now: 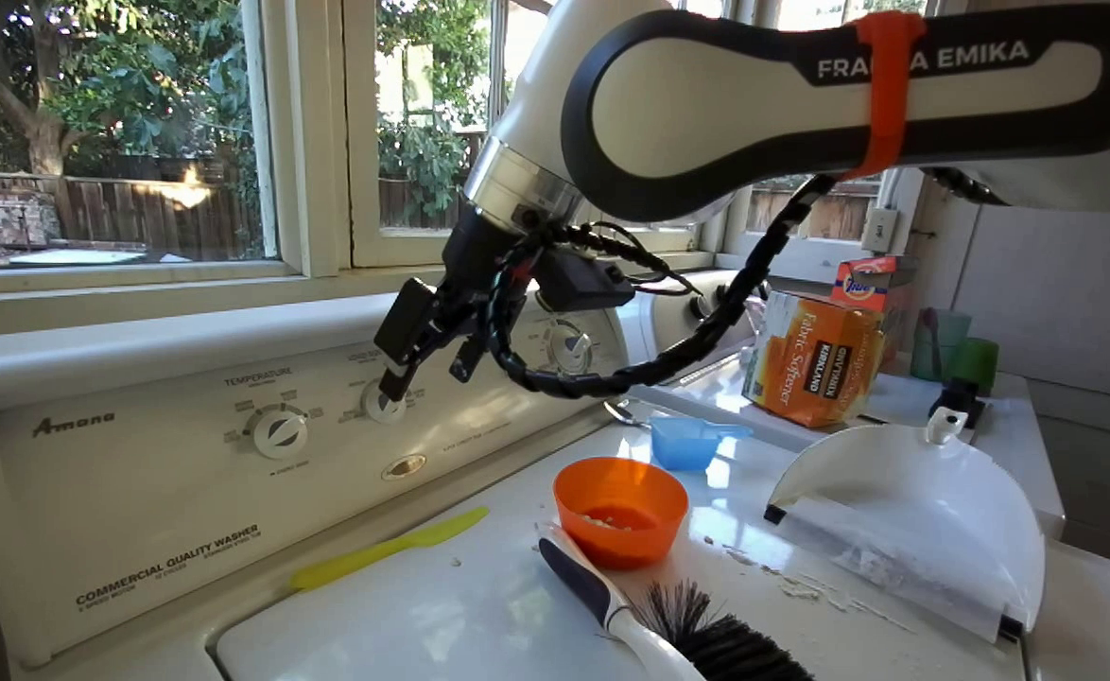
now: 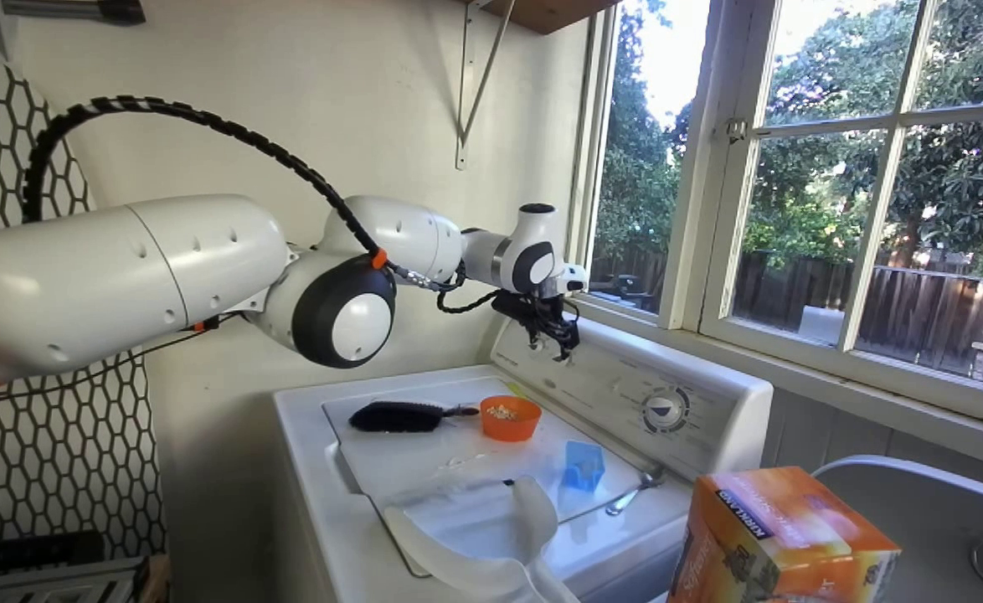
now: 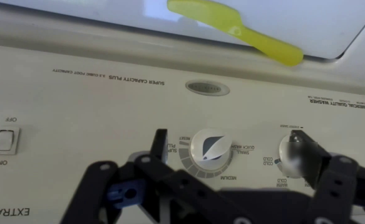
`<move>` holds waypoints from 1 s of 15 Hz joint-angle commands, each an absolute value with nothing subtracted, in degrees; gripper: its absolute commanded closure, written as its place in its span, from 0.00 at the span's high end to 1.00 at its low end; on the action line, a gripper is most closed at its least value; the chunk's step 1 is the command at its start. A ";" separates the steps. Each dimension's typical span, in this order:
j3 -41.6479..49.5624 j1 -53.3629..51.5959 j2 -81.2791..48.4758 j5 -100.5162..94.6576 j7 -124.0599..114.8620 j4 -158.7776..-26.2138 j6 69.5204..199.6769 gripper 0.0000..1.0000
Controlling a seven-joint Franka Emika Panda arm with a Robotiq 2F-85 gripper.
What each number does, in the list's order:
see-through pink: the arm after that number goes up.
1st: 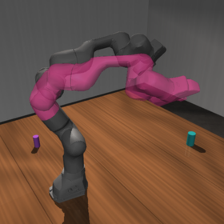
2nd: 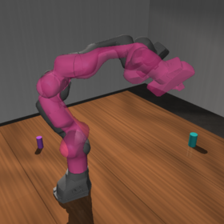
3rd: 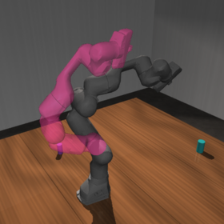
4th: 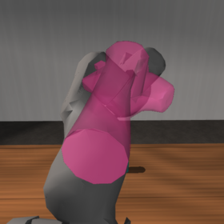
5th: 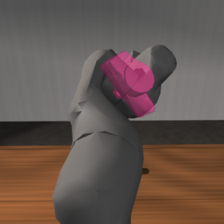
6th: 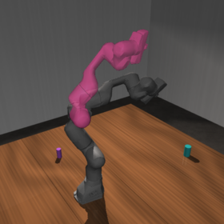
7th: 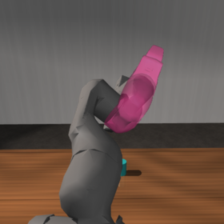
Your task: Turn the second knob on the washing machine on the left to the left.
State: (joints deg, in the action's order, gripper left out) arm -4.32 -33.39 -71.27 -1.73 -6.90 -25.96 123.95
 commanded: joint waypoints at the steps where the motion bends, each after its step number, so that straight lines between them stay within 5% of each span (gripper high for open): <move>1: -4.18 -33.65 -72.13 -2.20 -5.84 -25.89 126.70 0.93; 2: -4.39 -33.58 -72.16 -2.01 -5.53 -25.93 126.87 0.75; 5: -4.66 -33.48 -72.08 -1.78 -5.05 -26.09 126.82 0.56; 8: -5.11 -33.40 -72.16 -1.48 -4.37 -26.05 126.28 0.58; 10: -5.33 -33.36 -72.34 -1.39 -4.15 -25.92 126.10 0.49; 12: -5.47 -33.34 -72.67 -1.31 -4.20 -25.69 126.44 0.79; 15: -5.41 -33.40 -73.07 -1.37 -4.25 -25.50 126.98 0.92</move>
